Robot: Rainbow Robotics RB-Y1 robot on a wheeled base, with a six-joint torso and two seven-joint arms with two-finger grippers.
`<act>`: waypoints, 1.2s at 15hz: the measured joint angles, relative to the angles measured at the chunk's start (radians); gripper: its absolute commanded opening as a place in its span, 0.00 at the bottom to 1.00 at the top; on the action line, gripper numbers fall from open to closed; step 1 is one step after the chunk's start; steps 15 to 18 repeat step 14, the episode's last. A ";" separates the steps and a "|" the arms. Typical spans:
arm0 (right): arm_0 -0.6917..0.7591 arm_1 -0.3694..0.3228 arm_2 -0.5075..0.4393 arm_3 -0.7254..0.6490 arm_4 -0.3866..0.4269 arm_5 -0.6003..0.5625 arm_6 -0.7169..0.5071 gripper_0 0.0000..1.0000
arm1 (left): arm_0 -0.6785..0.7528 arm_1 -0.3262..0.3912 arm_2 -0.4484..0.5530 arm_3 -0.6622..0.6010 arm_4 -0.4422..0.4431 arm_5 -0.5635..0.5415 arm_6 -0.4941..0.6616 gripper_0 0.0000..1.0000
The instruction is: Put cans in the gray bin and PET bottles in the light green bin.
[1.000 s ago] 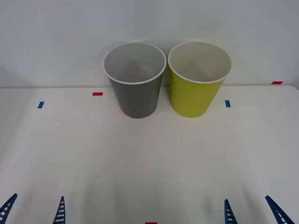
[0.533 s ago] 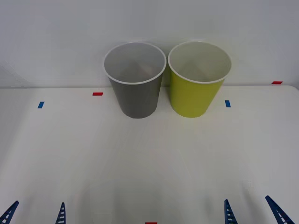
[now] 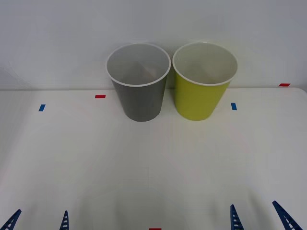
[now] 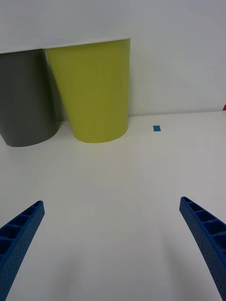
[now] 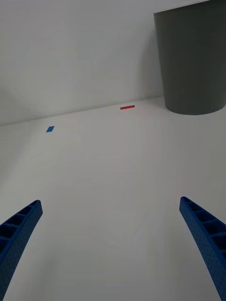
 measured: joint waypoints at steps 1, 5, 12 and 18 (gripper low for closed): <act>0.000 0.000 0.000 0.000 0.000 0.000 0.000 1.00 | 0.000 0.000 0.000 0.000 0.000 0.000 0.000 1.00; 0.000 0.000 0.000 0.000 0.000 0.000 0.000 1.00 | 0.000 0.000 0.000 0.000 0.000 0.000 0.000 1.00; 0.000 0.000 0.000 0.000 0.000 0.000 0.000 1.00 | 0.000 0.000 0.000 0.000 0.000 0.000 0.000 1.00; 0.000 0.000 0.000 0.000 0.000 0.000 0.000 1.00 | 0.000 0.000 0.000 0.000 0.000 0.000 0.000 1.00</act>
